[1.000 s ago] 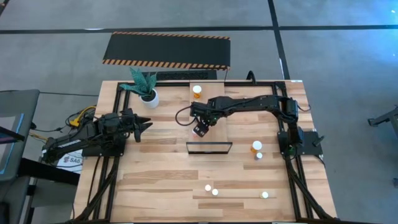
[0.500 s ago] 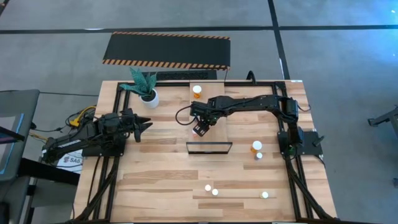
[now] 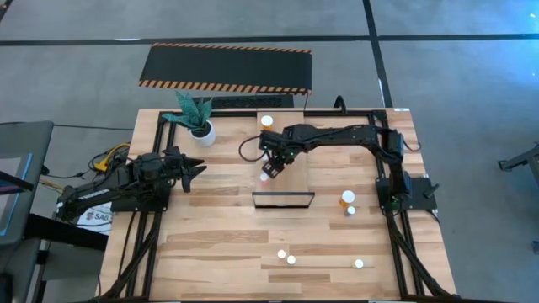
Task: Pick and place medicine bottles onto shelf by color
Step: Put the bottom large orange pill bottle on the shelf aligned with the other large orange pill bottle
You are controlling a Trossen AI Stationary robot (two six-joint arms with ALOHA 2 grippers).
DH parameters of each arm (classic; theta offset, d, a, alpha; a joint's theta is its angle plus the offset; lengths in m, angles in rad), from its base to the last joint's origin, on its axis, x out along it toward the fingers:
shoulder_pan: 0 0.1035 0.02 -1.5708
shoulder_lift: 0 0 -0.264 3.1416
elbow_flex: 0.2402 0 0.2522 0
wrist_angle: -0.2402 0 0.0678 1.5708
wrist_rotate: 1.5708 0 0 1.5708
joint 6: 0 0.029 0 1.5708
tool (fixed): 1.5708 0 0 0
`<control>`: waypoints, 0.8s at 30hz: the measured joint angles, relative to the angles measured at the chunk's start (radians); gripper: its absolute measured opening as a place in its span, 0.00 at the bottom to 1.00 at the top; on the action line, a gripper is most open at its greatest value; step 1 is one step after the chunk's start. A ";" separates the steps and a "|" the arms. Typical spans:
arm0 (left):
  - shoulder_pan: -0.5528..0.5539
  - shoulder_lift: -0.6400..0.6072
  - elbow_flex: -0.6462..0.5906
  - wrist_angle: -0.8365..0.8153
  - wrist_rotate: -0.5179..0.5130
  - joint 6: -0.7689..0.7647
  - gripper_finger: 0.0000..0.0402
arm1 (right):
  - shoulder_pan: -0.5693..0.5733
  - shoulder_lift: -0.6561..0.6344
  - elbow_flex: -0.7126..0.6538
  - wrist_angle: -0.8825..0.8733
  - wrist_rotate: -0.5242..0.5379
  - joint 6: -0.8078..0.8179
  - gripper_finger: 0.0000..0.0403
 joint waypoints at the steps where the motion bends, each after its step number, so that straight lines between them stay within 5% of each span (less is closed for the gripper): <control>1: 0.000 0.000 0.000 0.000 0.000 0.000 0.32 | -0.011 0.000 0.000 0.000 0.000 -0.001 0.55; 24: 0.000 0.000 0.000 0.000 0.000 0.000 0.32 | -0.244 -0.001 0.040 0.047 -0.002 -0.317 0.55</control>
